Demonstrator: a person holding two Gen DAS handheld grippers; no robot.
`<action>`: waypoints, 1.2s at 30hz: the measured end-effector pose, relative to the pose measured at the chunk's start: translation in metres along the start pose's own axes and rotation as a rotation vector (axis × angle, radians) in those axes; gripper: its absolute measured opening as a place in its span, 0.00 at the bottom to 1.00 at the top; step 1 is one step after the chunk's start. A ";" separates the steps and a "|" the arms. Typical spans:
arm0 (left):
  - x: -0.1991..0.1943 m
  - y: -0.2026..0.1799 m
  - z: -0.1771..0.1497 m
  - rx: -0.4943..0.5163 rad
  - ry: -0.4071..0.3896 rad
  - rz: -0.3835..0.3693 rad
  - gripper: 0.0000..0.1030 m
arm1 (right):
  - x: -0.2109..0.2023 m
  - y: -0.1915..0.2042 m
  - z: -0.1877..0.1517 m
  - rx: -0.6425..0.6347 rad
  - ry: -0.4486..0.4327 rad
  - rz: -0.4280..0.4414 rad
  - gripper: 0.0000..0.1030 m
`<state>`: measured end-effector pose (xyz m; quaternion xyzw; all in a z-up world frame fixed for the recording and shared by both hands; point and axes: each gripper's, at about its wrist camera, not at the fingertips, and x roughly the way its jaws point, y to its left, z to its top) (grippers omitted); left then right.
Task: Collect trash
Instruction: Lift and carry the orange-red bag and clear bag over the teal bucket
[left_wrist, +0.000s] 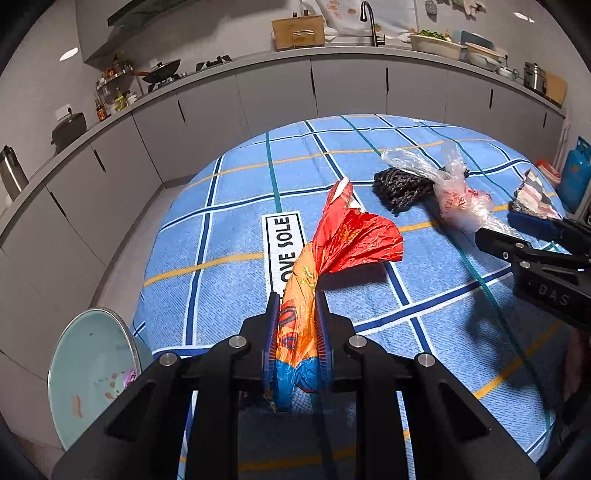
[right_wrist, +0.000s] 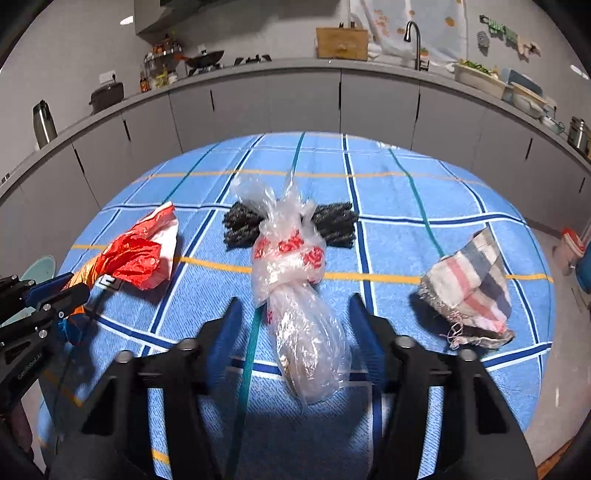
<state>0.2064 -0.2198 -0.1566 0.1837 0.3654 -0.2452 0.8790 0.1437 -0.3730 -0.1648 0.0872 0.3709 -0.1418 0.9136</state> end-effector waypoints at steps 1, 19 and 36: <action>0.001 0.000 0.000 -0.003 0.002 -0.003 0.19 | 0.002 -0.001 0.000 0.003 0.012 0.001 0.44; -0.033 0.015 -0.010 -0.059 -0.058 0.002 0.19 | -0.039 0.009 -0.016 -0.011 -0.051 0.055 0.19; -0.055 0.041 -0.025 -0.120 -0.074 0.059 0.19 | -0.066 0.055 -0.014 -0.074 -0.099 0.133 0.19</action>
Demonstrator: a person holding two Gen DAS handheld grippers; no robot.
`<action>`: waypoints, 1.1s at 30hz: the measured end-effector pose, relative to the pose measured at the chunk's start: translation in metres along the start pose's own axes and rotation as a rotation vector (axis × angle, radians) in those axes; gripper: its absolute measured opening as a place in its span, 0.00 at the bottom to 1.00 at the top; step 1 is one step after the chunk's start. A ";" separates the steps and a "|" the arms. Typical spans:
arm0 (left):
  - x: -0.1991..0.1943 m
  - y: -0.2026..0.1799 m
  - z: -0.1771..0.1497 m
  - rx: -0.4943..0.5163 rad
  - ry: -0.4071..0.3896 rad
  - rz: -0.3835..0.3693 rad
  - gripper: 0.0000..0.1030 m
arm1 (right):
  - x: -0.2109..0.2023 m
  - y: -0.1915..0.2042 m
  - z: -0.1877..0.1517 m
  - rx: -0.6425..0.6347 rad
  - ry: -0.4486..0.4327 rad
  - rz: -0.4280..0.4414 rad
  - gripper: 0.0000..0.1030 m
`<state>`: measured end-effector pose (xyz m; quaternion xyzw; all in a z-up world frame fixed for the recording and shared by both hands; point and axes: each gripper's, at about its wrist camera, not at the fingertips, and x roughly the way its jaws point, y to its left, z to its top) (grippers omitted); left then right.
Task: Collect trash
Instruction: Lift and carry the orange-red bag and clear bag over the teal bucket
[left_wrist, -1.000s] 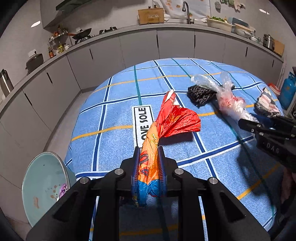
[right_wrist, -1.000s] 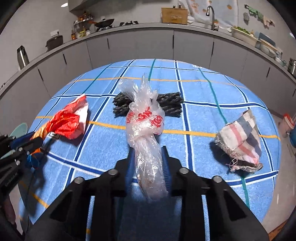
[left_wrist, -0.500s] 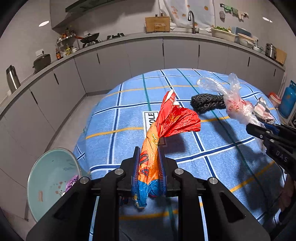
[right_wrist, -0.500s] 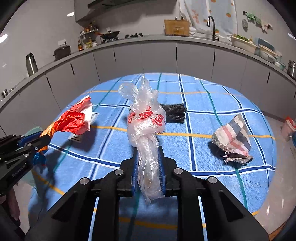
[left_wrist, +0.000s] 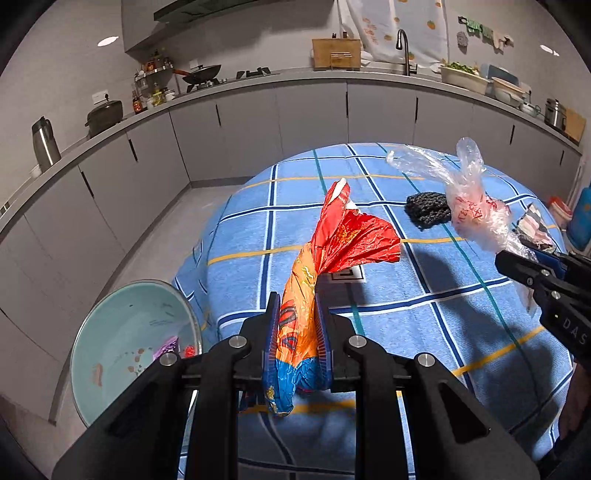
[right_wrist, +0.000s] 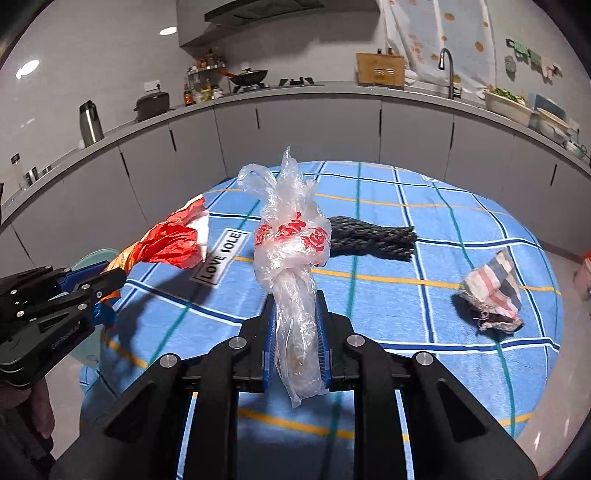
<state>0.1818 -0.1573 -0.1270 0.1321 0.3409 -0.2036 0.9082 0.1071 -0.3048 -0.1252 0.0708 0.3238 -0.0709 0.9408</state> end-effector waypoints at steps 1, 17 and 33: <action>-0.001 0.001 0.000 -0.002 -0.001 0.001 0.19 | 0.000 0.002 0.000 -0.004 -0.001 0.004 0.19; -0.015 0.022 -0.005 -0.037 -0.022 0.035 0.19 | -0.006 0.030 0.006 -0.039 -0.026 0.050 0.19; -0.025 0.069 -0.015 -0.112 -0.024 0.116 0.19 | 0.002 0.079 0.015 -0.110 -0.027 0.129 0.19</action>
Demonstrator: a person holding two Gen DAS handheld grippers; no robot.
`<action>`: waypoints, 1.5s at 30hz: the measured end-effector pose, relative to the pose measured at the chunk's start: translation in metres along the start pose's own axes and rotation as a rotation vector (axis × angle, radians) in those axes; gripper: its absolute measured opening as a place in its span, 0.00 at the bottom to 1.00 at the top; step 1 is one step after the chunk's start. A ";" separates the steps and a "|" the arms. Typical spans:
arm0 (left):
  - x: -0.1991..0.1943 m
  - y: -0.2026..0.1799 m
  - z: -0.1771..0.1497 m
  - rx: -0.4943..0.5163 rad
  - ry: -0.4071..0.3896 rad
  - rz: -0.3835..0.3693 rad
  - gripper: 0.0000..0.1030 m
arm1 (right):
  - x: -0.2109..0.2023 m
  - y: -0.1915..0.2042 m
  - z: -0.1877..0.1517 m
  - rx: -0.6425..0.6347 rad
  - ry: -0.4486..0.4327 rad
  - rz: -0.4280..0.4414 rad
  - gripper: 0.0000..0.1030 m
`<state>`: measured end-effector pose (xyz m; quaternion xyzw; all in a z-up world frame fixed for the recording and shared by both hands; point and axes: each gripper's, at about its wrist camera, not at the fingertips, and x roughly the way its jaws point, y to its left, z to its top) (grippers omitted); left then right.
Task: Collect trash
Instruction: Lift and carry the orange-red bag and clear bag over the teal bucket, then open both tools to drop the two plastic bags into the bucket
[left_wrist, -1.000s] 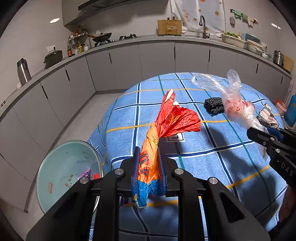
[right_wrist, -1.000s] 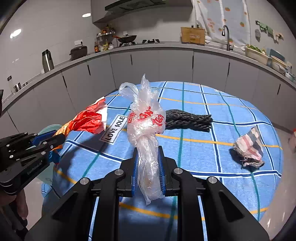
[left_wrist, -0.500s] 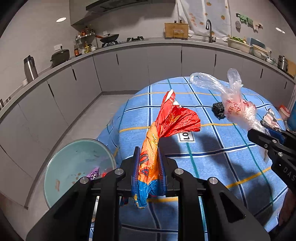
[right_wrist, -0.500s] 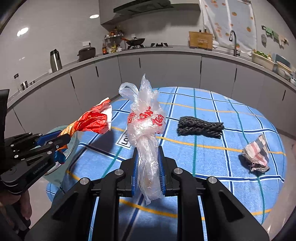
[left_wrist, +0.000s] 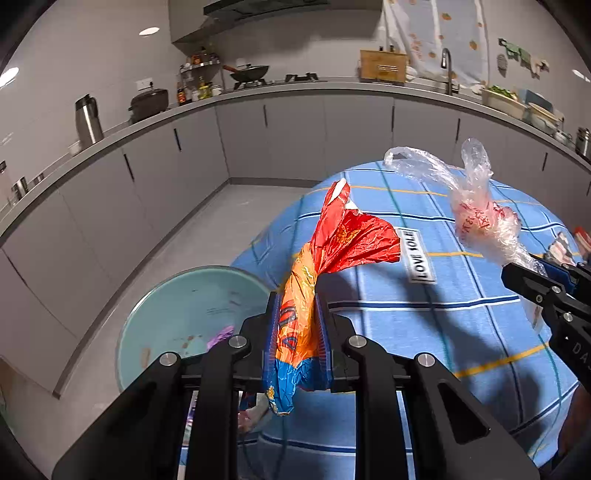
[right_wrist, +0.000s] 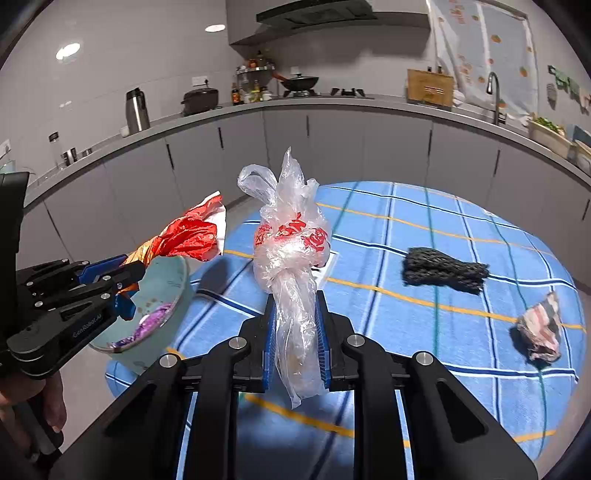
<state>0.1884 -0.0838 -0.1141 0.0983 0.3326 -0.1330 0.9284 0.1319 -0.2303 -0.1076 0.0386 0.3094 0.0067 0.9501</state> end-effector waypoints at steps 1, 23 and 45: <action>0.000 0.006 -0.001 -0.008 0.002 0.012 0.19 | 0.001 0.003 0.001 -0.004 0.000 0.006 0.19; 0.004 0.102 -0.021 -0.143 0.045 0.179 0.19 | 0.032 0.094 0.019 -0.135 0.035 0.171 0.19; 0.033 0.140 -0.046 -0.208 0.140 0.239 0.20 | 0.087 0.156 0.021 -0.237 0.116 0.281 0.20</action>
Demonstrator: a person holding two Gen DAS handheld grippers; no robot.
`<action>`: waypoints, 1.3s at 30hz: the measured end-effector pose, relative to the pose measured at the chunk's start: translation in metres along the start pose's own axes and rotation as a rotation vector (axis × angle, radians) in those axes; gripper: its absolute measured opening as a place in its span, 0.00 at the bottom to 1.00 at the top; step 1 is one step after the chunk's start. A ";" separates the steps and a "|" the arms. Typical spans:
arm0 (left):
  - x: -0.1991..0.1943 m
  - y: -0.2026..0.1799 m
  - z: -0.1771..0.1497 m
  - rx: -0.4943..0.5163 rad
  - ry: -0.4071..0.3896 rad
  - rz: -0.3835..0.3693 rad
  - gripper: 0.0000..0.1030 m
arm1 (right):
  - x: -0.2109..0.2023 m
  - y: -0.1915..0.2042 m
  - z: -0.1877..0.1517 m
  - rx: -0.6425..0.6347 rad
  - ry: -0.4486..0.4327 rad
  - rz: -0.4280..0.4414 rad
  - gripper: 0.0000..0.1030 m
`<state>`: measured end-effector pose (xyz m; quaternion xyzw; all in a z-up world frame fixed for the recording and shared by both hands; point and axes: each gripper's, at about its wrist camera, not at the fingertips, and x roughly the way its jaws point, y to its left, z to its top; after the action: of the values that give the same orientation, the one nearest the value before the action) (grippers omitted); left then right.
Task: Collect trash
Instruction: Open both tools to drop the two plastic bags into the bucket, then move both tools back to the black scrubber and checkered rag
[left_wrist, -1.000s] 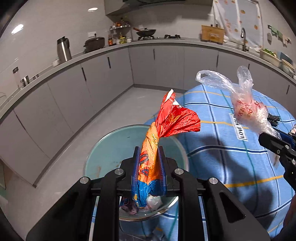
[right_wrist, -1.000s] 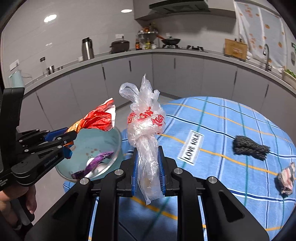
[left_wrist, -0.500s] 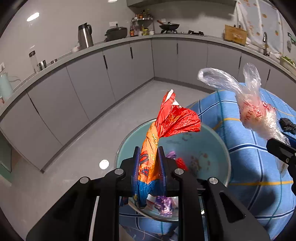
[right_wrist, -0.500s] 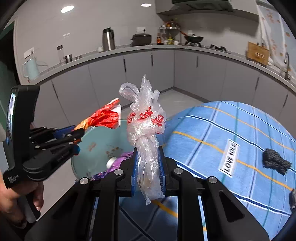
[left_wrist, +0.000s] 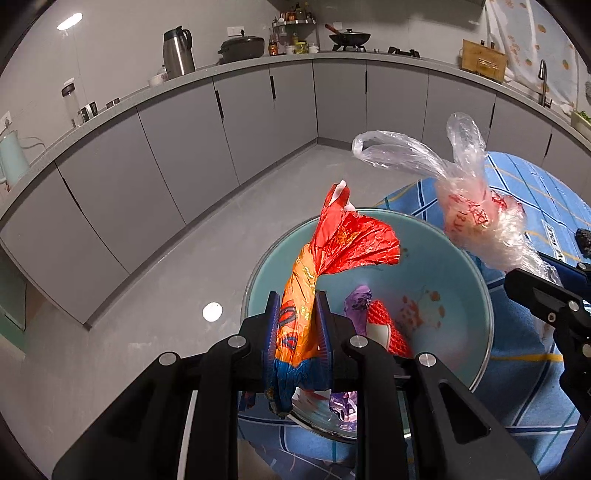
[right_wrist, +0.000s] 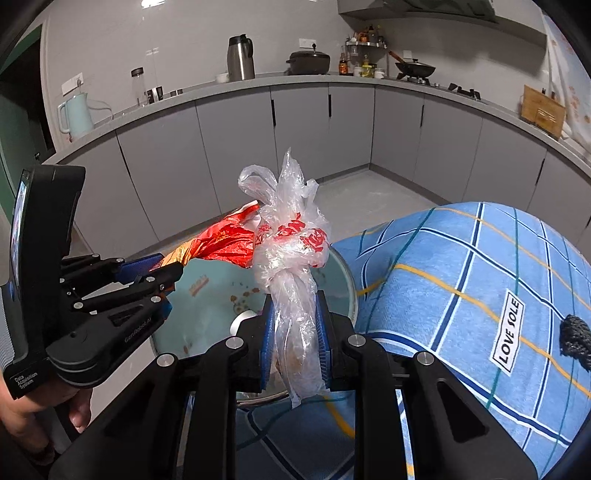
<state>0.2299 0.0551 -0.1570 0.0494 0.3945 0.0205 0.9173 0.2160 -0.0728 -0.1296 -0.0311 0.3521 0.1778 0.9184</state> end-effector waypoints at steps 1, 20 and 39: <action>0.001 0.000 -0.001 0.000 0.003 0.001 0.20 | 0.001 0.000 0.000 0.000 0.003 0.002 0.20; 0.006 0.002 -0.001 0.001 0.005 0.012 0.51 | 0.011 -0.011 -0.007 0.029 0.018 0.004 0.42; -0.005 -0.003 0.000 0.012 -0.014 0.009 0.69 | -0.018 -0.030 -0.015 0.080 -0.037 -0.020 0.51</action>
<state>0.2264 0.0512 -0.1539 0.0571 0.3878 0.0220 0.9197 0.2042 -0.1087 -0.1307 0.0053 0.3417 0.1549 0.9269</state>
